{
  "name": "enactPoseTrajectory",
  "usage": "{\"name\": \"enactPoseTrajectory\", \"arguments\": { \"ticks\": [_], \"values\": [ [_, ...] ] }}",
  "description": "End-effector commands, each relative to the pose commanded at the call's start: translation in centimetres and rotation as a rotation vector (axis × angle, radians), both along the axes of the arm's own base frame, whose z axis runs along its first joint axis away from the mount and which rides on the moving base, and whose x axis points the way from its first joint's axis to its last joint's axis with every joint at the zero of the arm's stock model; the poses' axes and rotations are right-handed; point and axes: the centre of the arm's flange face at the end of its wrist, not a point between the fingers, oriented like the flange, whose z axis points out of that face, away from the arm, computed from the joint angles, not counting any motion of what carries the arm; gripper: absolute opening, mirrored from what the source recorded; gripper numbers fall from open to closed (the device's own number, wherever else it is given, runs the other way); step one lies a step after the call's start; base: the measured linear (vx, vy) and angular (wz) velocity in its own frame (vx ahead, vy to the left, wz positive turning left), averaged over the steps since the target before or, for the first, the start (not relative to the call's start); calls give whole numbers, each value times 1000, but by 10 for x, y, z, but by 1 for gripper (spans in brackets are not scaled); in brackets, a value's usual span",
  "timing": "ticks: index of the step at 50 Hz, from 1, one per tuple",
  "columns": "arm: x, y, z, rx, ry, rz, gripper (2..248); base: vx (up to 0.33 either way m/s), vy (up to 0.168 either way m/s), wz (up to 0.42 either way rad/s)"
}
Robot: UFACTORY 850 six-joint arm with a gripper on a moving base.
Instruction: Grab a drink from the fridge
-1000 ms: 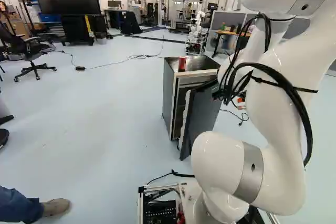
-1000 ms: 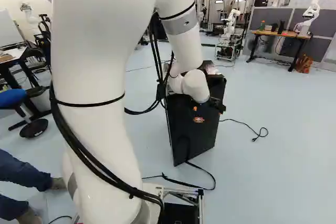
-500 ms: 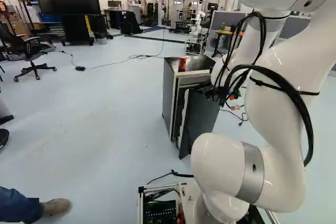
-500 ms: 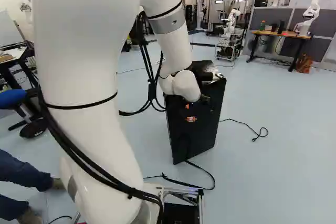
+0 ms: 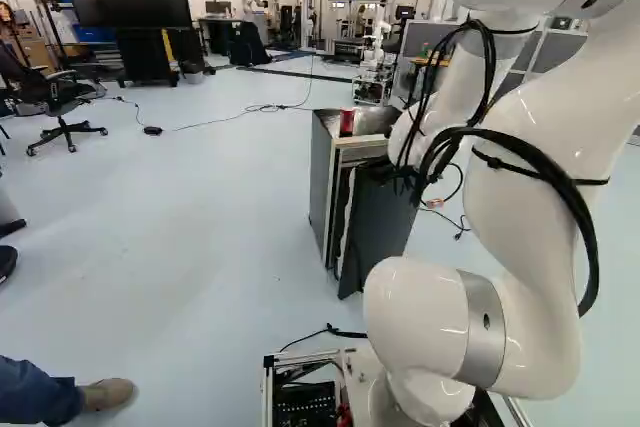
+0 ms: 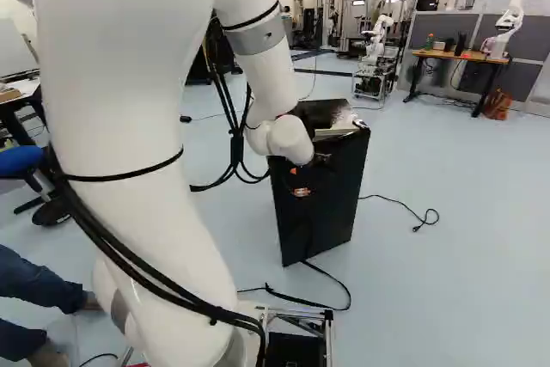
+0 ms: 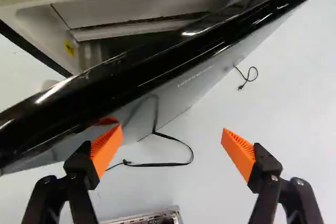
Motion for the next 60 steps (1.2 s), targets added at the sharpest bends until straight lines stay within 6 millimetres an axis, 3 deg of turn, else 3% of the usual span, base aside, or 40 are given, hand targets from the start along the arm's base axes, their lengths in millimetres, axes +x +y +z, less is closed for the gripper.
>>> {"name": "enactPoseTrajectory", "arguments": {
  "ticks": [32, 60],
  "values": [
    [41, 44, -1, -4, -11, 123, 247, 0, 0, 0],
    [93, 50, -3, -12, -36, 163, 247, 0, 0, 0]
  ]
}}
